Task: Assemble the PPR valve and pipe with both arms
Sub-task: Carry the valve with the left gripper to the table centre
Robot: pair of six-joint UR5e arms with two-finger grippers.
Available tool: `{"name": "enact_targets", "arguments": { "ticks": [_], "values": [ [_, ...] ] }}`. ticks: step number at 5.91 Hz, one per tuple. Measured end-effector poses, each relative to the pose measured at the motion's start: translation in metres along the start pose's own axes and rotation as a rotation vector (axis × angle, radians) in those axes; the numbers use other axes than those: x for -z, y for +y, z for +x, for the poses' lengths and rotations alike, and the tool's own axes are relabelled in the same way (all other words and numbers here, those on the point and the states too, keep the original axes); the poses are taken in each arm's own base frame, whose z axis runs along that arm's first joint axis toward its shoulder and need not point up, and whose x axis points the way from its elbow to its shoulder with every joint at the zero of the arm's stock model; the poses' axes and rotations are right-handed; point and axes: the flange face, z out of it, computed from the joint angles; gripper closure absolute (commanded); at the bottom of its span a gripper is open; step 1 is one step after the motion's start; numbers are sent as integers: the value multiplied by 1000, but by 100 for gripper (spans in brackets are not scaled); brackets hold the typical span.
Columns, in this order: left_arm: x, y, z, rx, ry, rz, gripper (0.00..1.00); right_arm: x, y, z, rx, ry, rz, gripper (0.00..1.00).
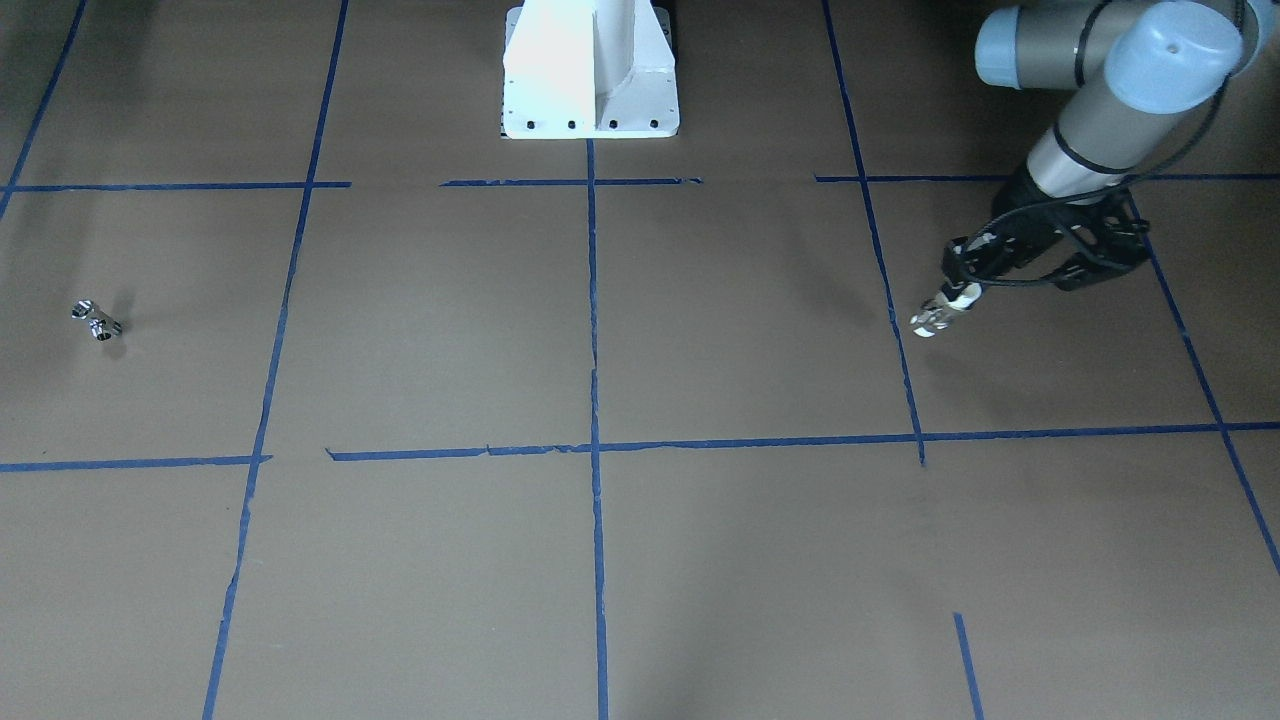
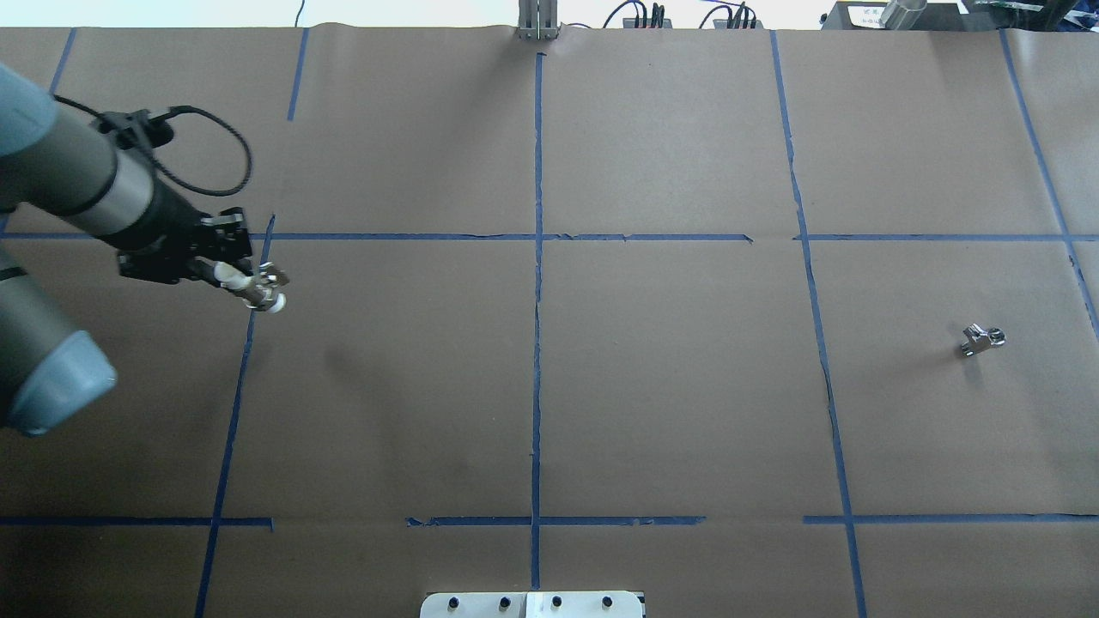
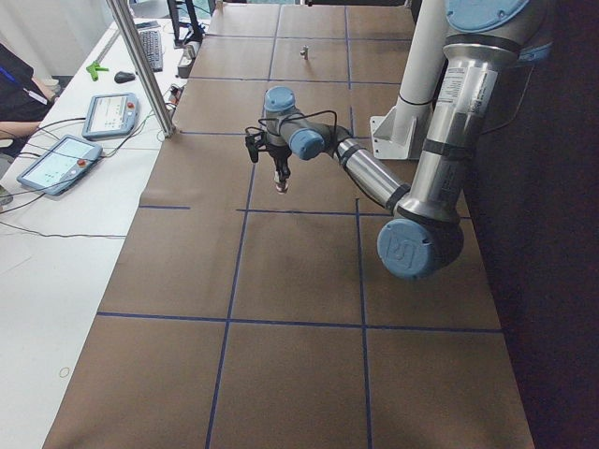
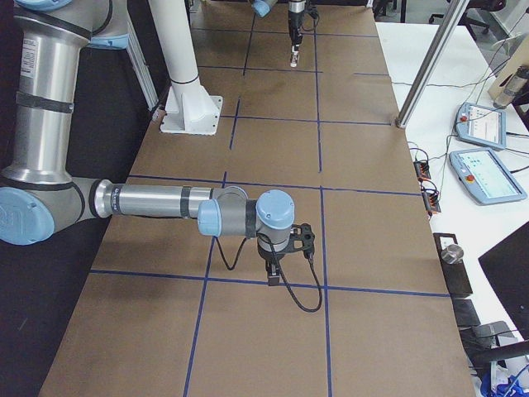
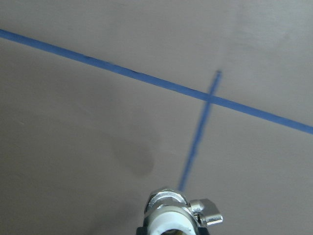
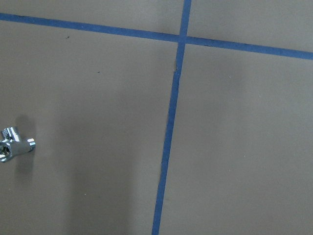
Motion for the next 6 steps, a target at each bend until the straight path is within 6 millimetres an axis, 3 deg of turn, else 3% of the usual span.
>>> {"name": "enact_targets", "arguments": {
  "ticks": [2, 4, 5, 6],
  "values": [
    [-15, 74, 113, 96, -16, 13, 100, 0, 0, 0, 1, -2, 0, 0],
    [-38, 101, 225, 162, -25, 31, 100, 0, 0, 0, 0, -2, 0, 0],
    [-53, 110, 259, 164, -45, 48, 100, 0, 0, 0, 0, -2, -1, 0],
    [-64, 116, 272, 162, -60, 52, 100, 0, 0, 0, 0, -2, 0, 0]
  ]
}}
